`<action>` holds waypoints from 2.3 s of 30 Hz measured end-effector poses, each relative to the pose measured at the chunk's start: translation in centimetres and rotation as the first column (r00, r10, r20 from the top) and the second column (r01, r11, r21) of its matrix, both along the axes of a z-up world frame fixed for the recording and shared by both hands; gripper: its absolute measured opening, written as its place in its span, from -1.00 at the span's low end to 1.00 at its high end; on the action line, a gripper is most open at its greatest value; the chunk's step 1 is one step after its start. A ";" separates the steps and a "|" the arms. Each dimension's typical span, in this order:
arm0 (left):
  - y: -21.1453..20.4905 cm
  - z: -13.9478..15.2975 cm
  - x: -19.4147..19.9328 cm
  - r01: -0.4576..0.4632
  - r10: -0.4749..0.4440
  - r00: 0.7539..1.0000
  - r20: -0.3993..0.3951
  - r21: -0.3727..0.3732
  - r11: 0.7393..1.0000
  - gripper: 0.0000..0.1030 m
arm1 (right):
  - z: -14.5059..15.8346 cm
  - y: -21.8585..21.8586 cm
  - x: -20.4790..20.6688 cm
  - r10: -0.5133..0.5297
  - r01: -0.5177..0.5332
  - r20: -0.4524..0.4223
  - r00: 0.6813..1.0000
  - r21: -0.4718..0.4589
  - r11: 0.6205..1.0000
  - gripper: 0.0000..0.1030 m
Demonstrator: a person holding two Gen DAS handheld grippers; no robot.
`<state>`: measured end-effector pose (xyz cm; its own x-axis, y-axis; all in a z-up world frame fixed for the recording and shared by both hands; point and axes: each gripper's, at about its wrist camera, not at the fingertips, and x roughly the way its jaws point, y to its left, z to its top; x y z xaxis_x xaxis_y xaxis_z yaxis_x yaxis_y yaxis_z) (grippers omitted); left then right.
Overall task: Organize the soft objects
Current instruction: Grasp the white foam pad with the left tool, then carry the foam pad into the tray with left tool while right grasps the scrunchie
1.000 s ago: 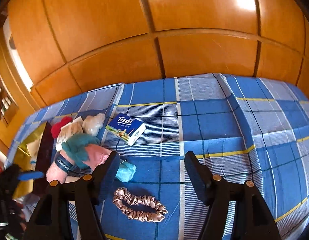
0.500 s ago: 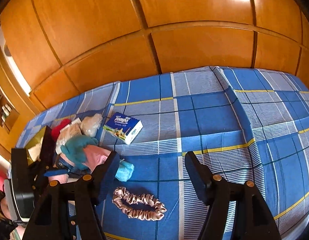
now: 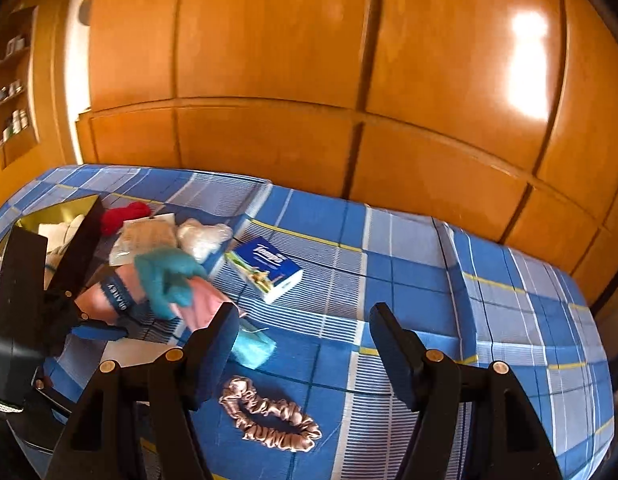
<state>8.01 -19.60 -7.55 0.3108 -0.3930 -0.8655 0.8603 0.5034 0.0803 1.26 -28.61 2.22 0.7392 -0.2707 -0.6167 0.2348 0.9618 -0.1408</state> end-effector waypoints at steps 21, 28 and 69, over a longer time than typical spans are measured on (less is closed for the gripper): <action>5.2 5.6 -3.0 -0.185 0.189 0.982 0.001 -0.194 0.963 0.44 | 0.9 2.4 -0.9 0.062 -0.060 0.033 0.998 -0.059 0.996 0.34; 7.5 8.7 -3.5 -0.230 0.238 0.971 -0.005 -0.290 0.929 0.45 | 0.0 3.0 -0.4 0.082 -0.082 -0.013 0.997 -0.074 0.994 0.34; 32.0 6.5 4.6 -0.829 0.739 0.557 -0.379 -0.311 0.465 0.48 | -9.4 -1.1 2.7 0.113 -0.065 -0.402 0.909 0.130 0.989 -0.48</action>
